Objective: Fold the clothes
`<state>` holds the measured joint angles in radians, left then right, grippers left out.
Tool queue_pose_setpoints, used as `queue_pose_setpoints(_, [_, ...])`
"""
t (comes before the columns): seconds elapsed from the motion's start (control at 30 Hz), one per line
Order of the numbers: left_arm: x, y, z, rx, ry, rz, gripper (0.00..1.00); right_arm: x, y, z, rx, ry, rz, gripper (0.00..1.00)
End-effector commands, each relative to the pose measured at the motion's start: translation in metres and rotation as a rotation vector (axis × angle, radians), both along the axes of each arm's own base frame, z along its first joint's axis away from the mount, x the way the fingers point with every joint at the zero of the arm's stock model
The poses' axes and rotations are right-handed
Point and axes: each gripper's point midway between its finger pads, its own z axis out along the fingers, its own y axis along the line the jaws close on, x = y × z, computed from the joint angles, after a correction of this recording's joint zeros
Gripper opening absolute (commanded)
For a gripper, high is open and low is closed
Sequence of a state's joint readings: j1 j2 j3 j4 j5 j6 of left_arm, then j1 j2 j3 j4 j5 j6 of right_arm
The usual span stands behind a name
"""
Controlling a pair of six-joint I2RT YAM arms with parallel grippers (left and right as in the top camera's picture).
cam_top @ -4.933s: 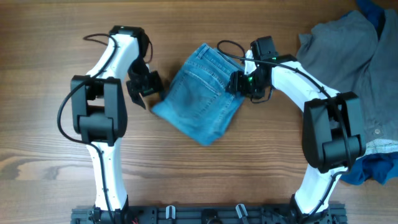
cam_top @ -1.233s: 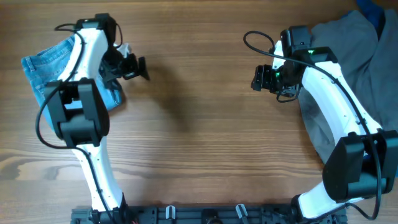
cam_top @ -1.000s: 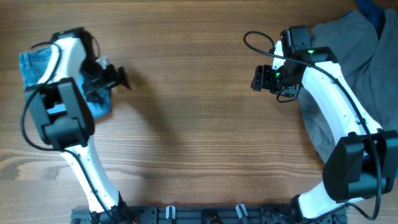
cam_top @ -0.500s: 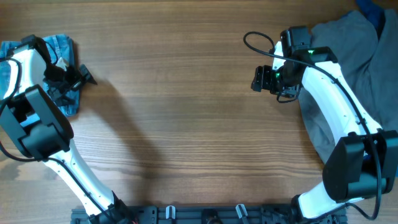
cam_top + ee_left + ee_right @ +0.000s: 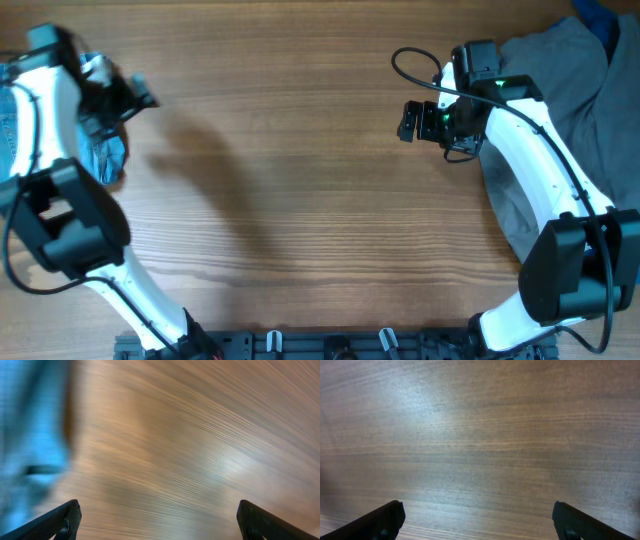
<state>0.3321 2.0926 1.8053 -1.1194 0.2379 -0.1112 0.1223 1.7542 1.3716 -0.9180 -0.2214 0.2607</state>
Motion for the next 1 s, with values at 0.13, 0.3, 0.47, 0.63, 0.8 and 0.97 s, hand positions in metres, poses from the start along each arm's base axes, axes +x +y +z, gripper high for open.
queue_pose_setpoints(0.13, [-0.009,-0.167,0.007,-0.054,0.048,-0.358,1.0,0.022,-0.019,0.007,-0.115,-0.107,0.028,0.99])
queue_pose_setpoints(0.3, [-0.06,-0.187,0.007,-0.074,0.248,-0.401,1.0,-0.007,-0.023,0.006,-0.133,-0.013,0.068,1.0])
queue_pose_setpoints(0.47, [-0.111,-0.177,0.018,-0.102,0.463,-0.397,1.0,-0.032,-0.021,0.032,-0.104,-0.002,0.067,1.0])
queue_pose_setpoints(0.63, [-0.116,-0.183,0.041,-0.079,0.338,-0.416,1.0,-0.05,-0.022,0.075,-0.082,-0.173,0.06,1.0])
queue_pose_setpoints(0.8, [-0.127,-0.18,0.074,-0.019,-0.02,-0.403,1.0,-0.084,-0.026,0.092,-0.064,-0.43,0.045,1.0])
queue_pose_setpoints(0.97, [-0.157,-0.169,0.105,0.067,-0.436,-0.381,1.0,-0.123,-0.057,0.096,-0.131,-0.605,-0.129,1.0])
